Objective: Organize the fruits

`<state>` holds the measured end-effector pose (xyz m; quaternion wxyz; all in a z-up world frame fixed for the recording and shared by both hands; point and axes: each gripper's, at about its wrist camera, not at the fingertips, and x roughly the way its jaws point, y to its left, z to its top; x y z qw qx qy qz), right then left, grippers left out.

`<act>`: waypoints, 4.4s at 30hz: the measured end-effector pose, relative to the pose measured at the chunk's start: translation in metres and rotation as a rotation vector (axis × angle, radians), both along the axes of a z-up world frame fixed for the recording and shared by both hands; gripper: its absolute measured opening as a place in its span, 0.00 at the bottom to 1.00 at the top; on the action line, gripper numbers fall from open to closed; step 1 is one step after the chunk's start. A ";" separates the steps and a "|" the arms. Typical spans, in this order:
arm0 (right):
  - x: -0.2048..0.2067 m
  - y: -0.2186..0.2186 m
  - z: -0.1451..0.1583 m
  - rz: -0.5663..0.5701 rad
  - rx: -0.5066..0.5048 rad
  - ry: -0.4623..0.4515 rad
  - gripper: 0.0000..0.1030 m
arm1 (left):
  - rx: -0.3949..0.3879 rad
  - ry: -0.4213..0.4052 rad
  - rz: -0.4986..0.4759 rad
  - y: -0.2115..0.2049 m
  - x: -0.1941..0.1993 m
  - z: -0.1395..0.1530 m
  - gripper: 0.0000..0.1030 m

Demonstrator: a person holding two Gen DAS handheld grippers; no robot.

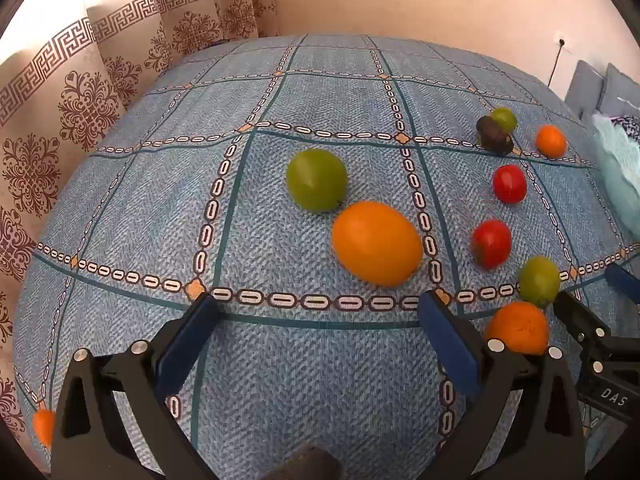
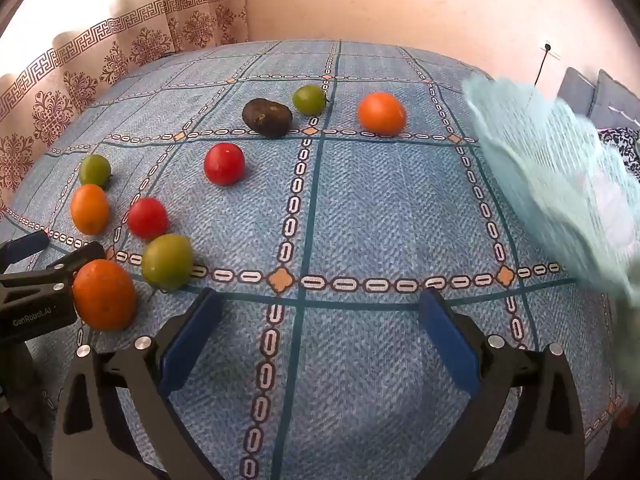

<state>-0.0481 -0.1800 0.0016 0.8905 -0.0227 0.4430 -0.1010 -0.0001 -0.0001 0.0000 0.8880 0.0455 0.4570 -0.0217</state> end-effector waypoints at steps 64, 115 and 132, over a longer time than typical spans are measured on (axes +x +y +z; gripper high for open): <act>0.004 0.000 -0.001 0.023 0.004 0.010 0.98 | 0.007 0.001 0.010 0.008 0.000 0.003 0.95; -0.057 0.040 0.046 0.236 0.066 -0.310 0.98 | 0.017 -0.263 0.152 0.113 -0.103 0.060 0.95; -0.055 0.051 0.039 0.270 0.065 -0.281 0.97 | -0.100 -0.136 0.228 0.169 -0.107 0.021 0.76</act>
